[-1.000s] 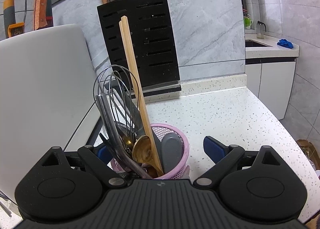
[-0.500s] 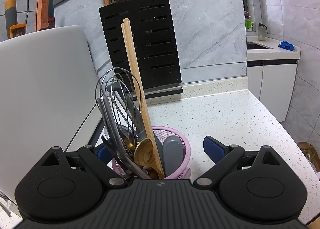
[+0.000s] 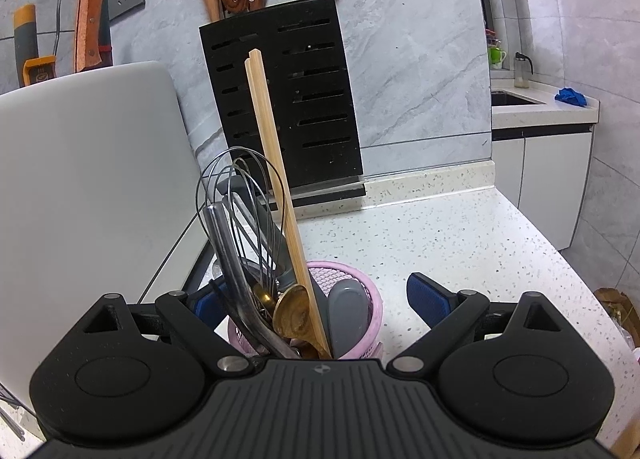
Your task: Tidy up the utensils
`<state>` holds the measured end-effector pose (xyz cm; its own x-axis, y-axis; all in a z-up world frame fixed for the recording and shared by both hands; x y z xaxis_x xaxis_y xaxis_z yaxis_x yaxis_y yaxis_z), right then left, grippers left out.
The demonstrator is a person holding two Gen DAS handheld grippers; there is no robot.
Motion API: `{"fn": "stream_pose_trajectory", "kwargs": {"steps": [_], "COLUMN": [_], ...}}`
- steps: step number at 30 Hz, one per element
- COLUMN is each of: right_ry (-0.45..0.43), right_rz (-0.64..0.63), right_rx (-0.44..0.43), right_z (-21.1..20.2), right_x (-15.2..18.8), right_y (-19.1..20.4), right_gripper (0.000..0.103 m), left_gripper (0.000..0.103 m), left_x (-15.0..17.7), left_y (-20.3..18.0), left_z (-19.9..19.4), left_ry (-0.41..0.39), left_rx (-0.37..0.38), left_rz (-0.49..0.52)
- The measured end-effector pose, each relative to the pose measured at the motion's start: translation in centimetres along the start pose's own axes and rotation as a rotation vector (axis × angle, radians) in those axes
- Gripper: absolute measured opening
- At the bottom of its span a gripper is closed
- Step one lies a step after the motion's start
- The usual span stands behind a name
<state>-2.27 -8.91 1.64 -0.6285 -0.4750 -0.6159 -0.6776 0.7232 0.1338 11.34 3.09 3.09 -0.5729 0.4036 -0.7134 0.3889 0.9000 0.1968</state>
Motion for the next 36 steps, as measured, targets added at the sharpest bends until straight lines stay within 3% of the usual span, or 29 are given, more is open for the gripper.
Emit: {"fn": "stream_pose_trajectory", "kwargs": {"steps": [11,18,25,36], "right_ry": [-0.244,-0.419,-0.439,-0.412], "right_rz": [0.044,0.064,0.088,0.114], "right_rx": [0.135,0.120,0.024,-0.020], "right_z": [-5.6,-6.6,-3.4,2.0], "right_x": [-7.1,-12.8,-16.1,-16.3], "right_y": [-6.2,-7.6,-8.0,-8.2], "right_gripper": [0.008,0.009,0.009,0.009], "left_gripper": [0.103,0.103,0.098,0.090], "left_x": [0.4,0.4,0.7,0.9], "left_y": [0.1,0.1,0.3,0.6], "left_z": [0.4,0.4,0.5,0.6], "left_ry": [0.018,0.023,0.030,0.028], "left_rx": [0.002,0.003,0.010,0.032], "left_rz": [0.008,0.008,0.004,-0.017]}}
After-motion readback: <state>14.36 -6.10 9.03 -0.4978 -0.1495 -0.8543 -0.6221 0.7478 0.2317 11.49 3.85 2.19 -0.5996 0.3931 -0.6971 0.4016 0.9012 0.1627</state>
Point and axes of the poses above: each gripper's, at about its wrist camera, not at the fingertips, and z roughly the way its jaws point, y to its left, x to its underside, the point moved 4 cm from there along z, roughly the way its jaws point, and after that the axes turned 12 degrees about y, right-handed, at the moved point
